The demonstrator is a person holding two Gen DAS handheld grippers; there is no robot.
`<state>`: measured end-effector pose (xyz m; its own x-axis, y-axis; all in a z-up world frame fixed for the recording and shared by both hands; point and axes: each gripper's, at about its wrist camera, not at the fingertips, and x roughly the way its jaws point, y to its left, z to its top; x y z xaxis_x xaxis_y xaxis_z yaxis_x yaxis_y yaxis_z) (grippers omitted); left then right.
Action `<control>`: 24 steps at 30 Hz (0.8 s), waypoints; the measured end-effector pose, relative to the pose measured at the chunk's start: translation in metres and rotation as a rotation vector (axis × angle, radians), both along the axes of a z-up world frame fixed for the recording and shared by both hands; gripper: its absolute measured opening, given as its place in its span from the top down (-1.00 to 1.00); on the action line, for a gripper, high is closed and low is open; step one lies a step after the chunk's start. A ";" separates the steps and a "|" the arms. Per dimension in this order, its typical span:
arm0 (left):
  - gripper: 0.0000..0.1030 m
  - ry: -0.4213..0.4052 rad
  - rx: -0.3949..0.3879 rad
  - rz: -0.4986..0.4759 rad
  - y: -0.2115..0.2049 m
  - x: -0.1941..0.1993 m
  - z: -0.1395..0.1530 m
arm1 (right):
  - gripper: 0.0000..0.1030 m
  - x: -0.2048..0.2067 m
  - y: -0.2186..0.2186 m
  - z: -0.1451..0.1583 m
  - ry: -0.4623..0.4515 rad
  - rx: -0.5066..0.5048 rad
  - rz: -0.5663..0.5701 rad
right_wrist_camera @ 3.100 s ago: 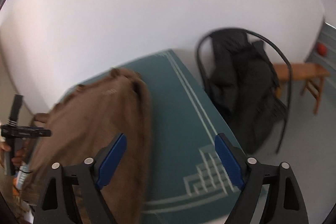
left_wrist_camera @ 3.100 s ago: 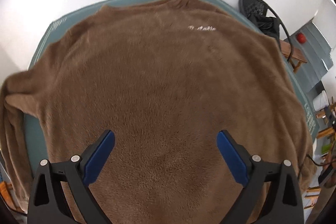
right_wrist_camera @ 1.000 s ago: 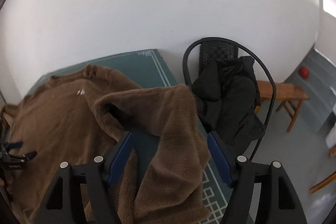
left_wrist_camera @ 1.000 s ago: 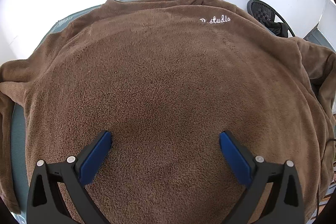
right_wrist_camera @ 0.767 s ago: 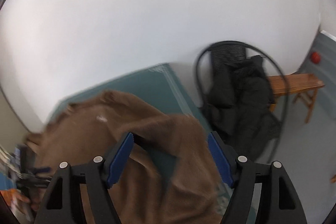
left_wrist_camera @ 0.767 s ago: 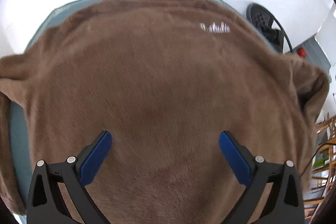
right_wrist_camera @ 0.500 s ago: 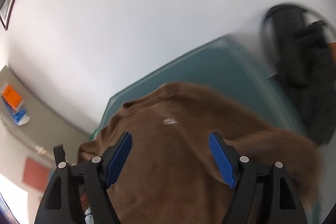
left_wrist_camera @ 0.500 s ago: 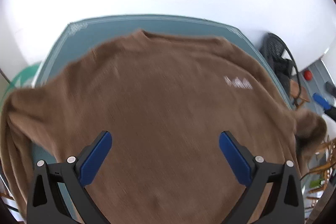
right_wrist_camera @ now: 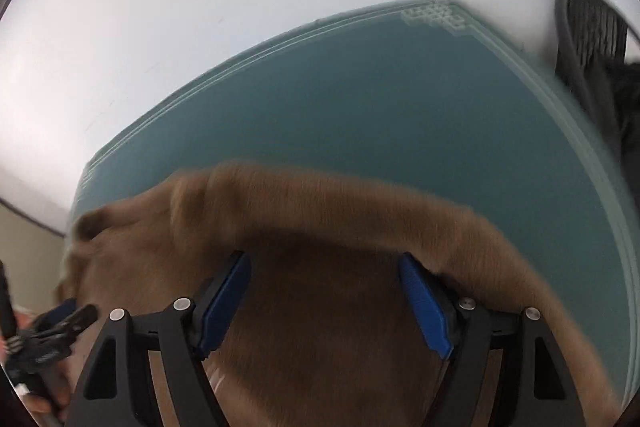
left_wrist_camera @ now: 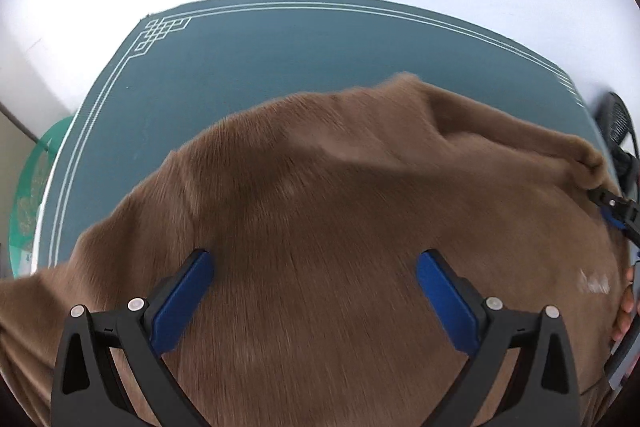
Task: Fold clothes
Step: 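Release the sleeve with the right tool and flatten the fleece with both tools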
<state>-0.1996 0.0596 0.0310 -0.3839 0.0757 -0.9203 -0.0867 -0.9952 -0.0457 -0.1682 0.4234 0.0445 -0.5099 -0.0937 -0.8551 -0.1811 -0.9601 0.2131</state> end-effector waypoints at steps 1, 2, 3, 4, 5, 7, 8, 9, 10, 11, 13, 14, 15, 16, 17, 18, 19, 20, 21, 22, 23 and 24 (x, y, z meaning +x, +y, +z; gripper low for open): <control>-0.99 0.007 -0.010 0.005 0.001 -0.006 -0.002 | -0.60 -0.007 -0.005 -0.002 0.003 0.043 0.013; -0.99 0.014 -0.021 0.008 0.002 -0.012 -0.004 | -0.71 -0.013 -0.011 -0.004 0.004 0.088 0.031; -0.99 0.021 -0.034 0.007 0.006 -0.016 -0.004 | -0.78 -0.020 -0.020 -0.006 0.001 0.166 0.053; -0.99 0.024 -0.044 0.010 0.009 -0.019 -0.005 | -0.80 -0.024 -0.027 -0.008 0.012 0.232 0.068; -0.99 0.027 -0.052 0.013 0.011 -0.023 -0.005 | -0.89 -0.026 -0.031 -0.009 0.032 0.280 0.077; -0.99 0.033 -0.056 0.019 0.013 -0.030 -0.006 | -0.97 -0.033 -0.036 -0.011 0.057 0.339 0.089; -0.99 0.033 -0.056 0.020 0.014 -0.033 -0.006 | -0.97 -0.039 -0.032 -0.012 0.049 0.314 0.085; -0.99 0.030 -0.055 0.025 0.014 -0.036 -0.006 | -0.97 -0.044 -0.027 -0.013 0.036 0.275 0.080; -1.00 0.027 -0.055 0.029 0.014 -0.040 -0.006 | -0.97 -0.047 -0.022 -0.011 0.035 0.251 0.078; -1.00 0.025 -0.059 0.028 0.015 -0.040 -0.005 | -0.97 -0.047 -0.020 -0.010 0.035 0.248 0.084; -1.00 0.020 -0.067 0.026 0.017 -0.042 -0.002 | -0.97 -0.042 -0.022 -0.007 0.034 0.265 0.091; -1.00 0.019 -0.070 0.022 0.018 -0.042 -0.001 | -0.97 -0.040 -0.025 -0.004 0.036 0.281 0.091; -1.00 0.026 -0.071 0.005 0.018 -0.034 0.003 | -0.97 -0.032 -0.029 0.004 0.046 0.299 0.085; -1.00 0.033 -0.073 -0.013 0.019 -0.026 0.006 | -0.97 -0.019 -0.032 0.014 0.067 0.282 0.094; -1.00 0.040 -0.072 -0.031 0.019 -0.018 0.010 | -0.97 -0.004 -0.036 0.025 0.092 0.245 0.113; -1.00 0.048 -0.062 -0.056 0.021 -0.007 0.016 | -0.97 0.011 -0.040 0.036 0.117 0.208 0.131; -1.00 0.054 -0.051 -0.080 0.023 0.002 0.020 | -0.97 0.022 -0.046 0.041 0.113 0.170 0.157; -1.00 0.059 -0.045 -0.107 0.027 0.013 0.025 | -0.97 0.032 -0.053 0.044 0.092 0.132 0.185; -1.00 0.062 -0.046 -0.134 0.032 0.026 0.029 | -0.97 0.042 -0.061 0.046 0.070 0.094 0.214; -1.00 0.068 -0.049 -0.157 0.037 0.037 0.032 | -0.97 0.051 -0.067 0.045 0.048 0.067 0.243; -1.00 0.071 -0.055 -0.179 0.041 0.047 0.033 | -0.97 0.063 -0.075 0.041 0.020 0.050 0.281; -1.00 0.073 -0.061 -0.200 0.045 0.056 0.034 | -0.97 0.072 -0.084 0.037 -0.006 0.044 0.316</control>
<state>-0.1439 0.1051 0.0645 -0.4325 0.1019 -0.8959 -0.2839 -0.9584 0.0280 -0.0961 0.3396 0.0811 -0.4559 -0.2094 -0.8650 0.1267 -0.9773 0.1698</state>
